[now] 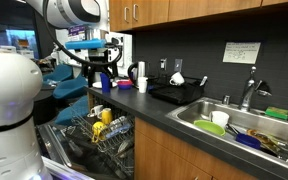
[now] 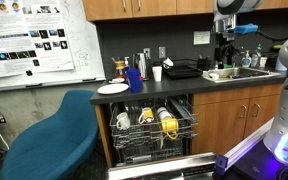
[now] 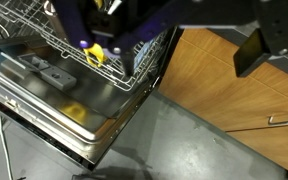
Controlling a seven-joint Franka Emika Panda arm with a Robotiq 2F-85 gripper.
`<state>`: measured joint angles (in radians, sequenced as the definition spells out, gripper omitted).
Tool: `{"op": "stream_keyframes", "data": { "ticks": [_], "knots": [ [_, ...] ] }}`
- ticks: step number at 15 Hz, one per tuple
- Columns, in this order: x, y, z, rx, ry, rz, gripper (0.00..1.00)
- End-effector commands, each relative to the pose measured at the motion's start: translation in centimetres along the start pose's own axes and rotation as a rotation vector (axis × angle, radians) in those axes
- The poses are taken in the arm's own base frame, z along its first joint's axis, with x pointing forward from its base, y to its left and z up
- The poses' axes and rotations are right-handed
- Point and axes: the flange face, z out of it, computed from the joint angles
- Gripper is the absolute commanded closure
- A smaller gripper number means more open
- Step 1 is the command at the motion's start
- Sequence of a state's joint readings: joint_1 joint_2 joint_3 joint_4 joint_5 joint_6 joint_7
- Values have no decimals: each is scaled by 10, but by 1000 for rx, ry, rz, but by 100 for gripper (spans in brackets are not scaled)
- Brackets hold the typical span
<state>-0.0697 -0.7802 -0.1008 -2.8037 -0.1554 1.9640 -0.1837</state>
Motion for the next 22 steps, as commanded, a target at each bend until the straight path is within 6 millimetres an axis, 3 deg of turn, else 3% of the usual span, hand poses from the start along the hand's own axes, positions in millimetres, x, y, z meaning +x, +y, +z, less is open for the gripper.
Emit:
{"op": "stream_keyframes", "data": {
  "ticks": [1, 6, 13, 16, 22],
  "knots": [
    [0, 0, -1, 0, -1, 0, 0],
    [16, -45, -3, -76, 1, -90, 0],
    [33, -142, 20, -167, -2, -300, 0],
    [42, -168, 28, -159, 48, -346, 0],
    [61, -212, 26, -105, 244, -445, 0]
  ]
}}
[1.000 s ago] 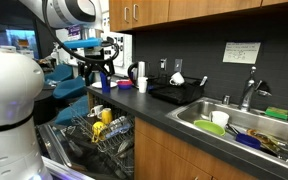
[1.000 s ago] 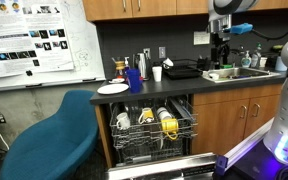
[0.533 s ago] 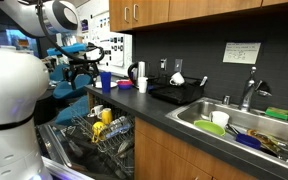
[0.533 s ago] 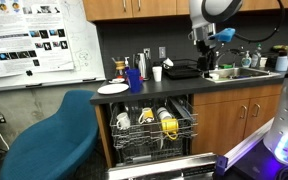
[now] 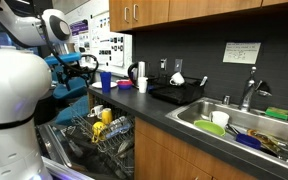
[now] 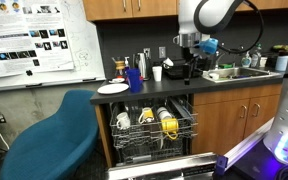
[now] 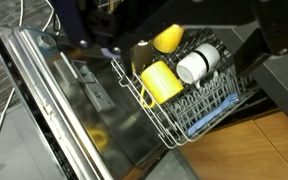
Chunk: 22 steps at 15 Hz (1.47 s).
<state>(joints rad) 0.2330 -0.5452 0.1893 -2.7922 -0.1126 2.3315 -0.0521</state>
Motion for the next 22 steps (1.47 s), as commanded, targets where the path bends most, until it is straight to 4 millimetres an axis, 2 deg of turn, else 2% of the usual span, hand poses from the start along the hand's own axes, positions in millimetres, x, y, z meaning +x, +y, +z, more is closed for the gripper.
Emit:
{"op": "stream_keyframes", "data": {
  "ticks": [1, 6, 13, 17, 19, 22],
  "knots": [
    [16, -21, -1, 24, 94, -52, 0],
    [30, -59, 4, 58, 142, -201, 0],
    [50, -136, 27, 59, 127, -424, 0],
    [64, -170, 28, 22, 185, -534, 0],
    [72, -182, 21, 7, 219, -570, 0],
    [88, -186, 11, -34, 275, -602, 0]
  ]
}}
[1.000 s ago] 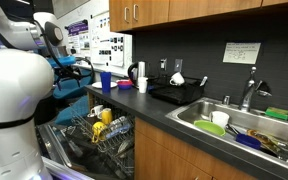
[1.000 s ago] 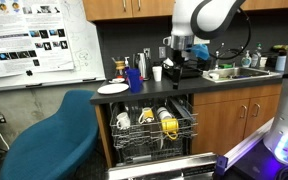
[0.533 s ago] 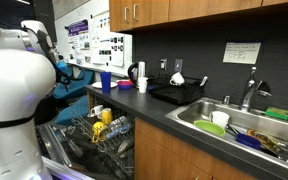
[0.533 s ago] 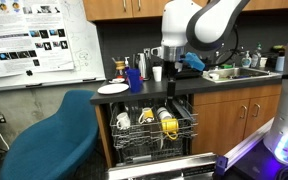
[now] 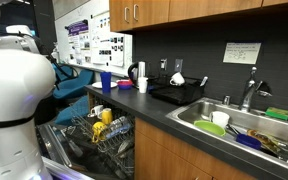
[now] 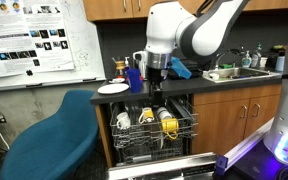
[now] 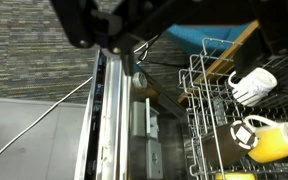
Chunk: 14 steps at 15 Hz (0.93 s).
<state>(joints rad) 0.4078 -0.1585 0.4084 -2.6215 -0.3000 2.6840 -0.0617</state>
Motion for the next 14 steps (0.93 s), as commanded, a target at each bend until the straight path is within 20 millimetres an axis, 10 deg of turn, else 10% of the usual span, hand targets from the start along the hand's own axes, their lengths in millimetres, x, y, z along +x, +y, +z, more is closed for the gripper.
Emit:
{"op": "stream_keyframes", "data": {
  "ticks": [1, 14],
  "knots": [
    [21, 15, -6, -58, 51, -22, 0],
    [80, 99, -21, -196, 149, 43, 0]
  ]
}}
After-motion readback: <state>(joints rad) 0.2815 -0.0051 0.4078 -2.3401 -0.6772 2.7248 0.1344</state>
